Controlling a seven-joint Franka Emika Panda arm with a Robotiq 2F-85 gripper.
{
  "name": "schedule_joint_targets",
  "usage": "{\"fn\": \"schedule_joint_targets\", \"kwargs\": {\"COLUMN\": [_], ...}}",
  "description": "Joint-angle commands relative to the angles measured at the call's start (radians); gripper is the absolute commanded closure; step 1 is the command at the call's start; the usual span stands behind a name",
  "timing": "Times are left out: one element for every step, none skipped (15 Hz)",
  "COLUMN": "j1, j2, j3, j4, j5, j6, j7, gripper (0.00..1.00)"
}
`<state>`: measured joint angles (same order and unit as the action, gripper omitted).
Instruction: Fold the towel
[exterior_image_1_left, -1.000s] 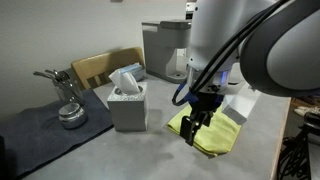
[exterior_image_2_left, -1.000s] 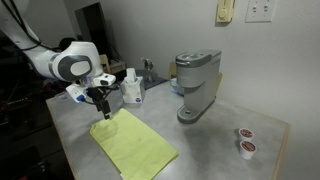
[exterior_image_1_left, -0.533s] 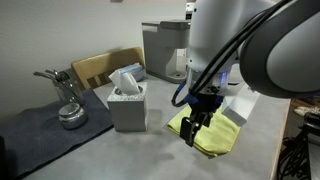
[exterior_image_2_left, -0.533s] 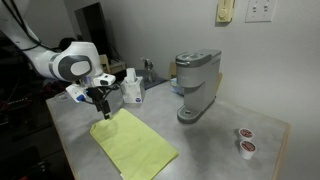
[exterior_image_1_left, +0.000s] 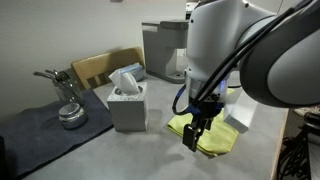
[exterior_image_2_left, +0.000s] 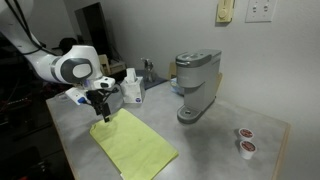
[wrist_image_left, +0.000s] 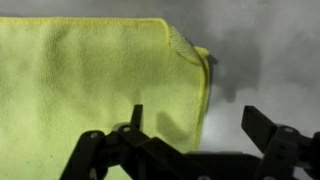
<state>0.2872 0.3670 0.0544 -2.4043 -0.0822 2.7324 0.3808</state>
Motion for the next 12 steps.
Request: {"fn": "schedule_joint_targets", "kwargs": {"j1": [0.021, 0.024, 0.027, 0.030, 0.031, 0.033, 0.035, 0.037, 0.039, 0.041, 0.041, 0.040], "j2": [0.046, 0.052, 0.057, 0.063, 0.067, 0.071, 0.073, 0.076, 0.079, 0.080, 0.079, 0.079], "j3": [-0.017, -0.018, -0.018, -0.020, -0.021, -0.022, -0.022, -0.024, -0.026, -0.027, -0.027, -0.026], "j4": [0.040, 0.044, 0.048, 0.052, 0.054, 0.057, 0.059, 0.062, 0.064, 0.065, 0.067, 0.068], "j5": [-0.022, -0.021, -0.021, -0.022, -0.021, -0.021, -0.021, -0.021, -0.021, -0.022, -0.021, -0.021], "j6": [-0.032, -0.033, -0.034, -0.034, -0.035, -0.035, -0.036, -0.036, -0.037, -0.038, -0.040, -0.040], "j7": [0.000, -0.001, -0.001, -0.001, -0.001, -0.002, -0.002, -0.002, -0.002, -0.003, -0.004, -0.005], "gripper": [0.00, 0.00, 0.00, 0.00, 0.00, 0.00, 0.00, 0.00, 0.12, 0.23, 0.33, 0.41]}}
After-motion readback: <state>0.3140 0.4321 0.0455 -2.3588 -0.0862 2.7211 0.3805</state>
